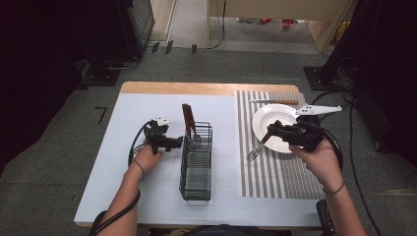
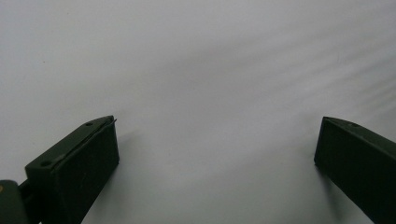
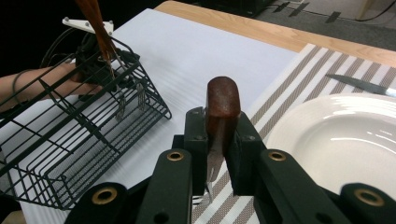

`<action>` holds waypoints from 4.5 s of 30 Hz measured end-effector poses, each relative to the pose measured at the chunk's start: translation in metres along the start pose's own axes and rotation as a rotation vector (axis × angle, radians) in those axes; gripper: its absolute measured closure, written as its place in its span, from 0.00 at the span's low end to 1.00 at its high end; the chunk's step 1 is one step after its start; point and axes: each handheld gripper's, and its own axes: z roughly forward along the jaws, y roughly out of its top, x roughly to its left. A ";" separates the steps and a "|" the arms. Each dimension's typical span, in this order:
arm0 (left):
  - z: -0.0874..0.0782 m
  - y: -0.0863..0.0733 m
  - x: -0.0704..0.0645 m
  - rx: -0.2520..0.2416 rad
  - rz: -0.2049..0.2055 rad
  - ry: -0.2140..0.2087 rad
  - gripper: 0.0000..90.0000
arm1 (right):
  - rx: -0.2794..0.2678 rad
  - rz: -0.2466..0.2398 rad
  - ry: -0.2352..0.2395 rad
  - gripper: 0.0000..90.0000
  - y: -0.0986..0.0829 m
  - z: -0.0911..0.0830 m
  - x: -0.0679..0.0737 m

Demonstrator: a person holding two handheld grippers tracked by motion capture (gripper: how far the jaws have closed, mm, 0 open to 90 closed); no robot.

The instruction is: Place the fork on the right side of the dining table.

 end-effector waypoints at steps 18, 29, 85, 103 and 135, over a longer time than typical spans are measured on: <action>0.000 0.000 0.000 0.000 0.000 0.000 0.00 | -0.017 0.056 -0.079 0.89 -0.027 -0.015 -0.011; 0.000 0.000 0.000 0.000 0.000 0.000 0.00 | -0.023 0.098 -0.123 0.88 -0.042 -0.026 -0.021; 0.000 0.000 0.000 0.000 0.001 0.000 0.00 | 0.017 0.251 -0.217 0.61 -0.110 -0.048 -0.093; 0.000 0.000 0.000 0.000 0.000 0.001 0.00 | 0.000 0.261 -0.194 0.59 -0.127 -0.046 -0.105; 0.000 0.000 0.000 0.000 0.000 0.000 0.00 | 0.135 0.169 -0.267 0.78 -0.132 -0.018 -0.126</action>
